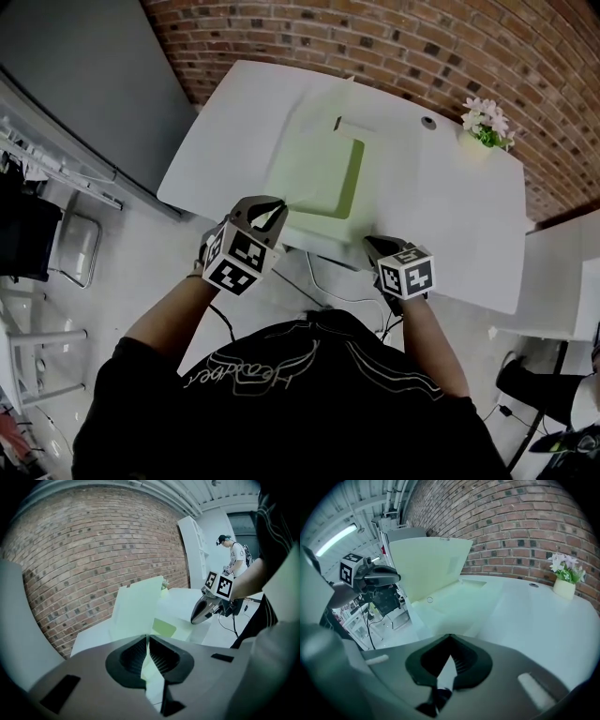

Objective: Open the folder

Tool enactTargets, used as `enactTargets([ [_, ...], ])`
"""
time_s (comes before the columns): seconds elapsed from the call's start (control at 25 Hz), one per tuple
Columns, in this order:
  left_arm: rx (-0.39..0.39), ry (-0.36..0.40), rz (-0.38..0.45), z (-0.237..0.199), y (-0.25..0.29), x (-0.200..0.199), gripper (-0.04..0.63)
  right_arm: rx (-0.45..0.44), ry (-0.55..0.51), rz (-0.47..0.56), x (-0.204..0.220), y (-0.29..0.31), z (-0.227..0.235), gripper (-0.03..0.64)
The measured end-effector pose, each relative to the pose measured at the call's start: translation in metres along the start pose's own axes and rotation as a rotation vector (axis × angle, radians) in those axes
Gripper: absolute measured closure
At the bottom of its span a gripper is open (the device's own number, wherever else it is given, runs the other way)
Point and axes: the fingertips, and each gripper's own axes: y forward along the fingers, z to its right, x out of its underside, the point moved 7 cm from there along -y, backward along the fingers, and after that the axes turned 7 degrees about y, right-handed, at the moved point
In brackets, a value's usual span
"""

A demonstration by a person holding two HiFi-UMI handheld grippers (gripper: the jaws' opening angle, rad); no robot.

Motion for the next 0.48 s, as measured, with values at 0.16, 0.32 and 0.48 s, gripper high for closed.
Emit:
enactTargets([
  [0.16, -0.028, -0.029, -0.008, -0.0025, -0.0023, 0.0007, 0.571, -0.024, -0.011, -0.019, -0.0023, 0.0001, 0.001, 0.612],
  [0.32, -0.083, -0.048, -0.029, -0.0038, -0.0039, 0.0026, 0.571, -0.046, -0.017, -0.025, -0.0023, 0.0015, 0.0023, 0.612],
  [0.48, -0.121, -0.122, -0.046, -0.0103, -0.0077, 0.0066, 0.571, -0.074, -0.027, -0.041, -0.0029, 0.0033, 0.0024, 0.612],
])
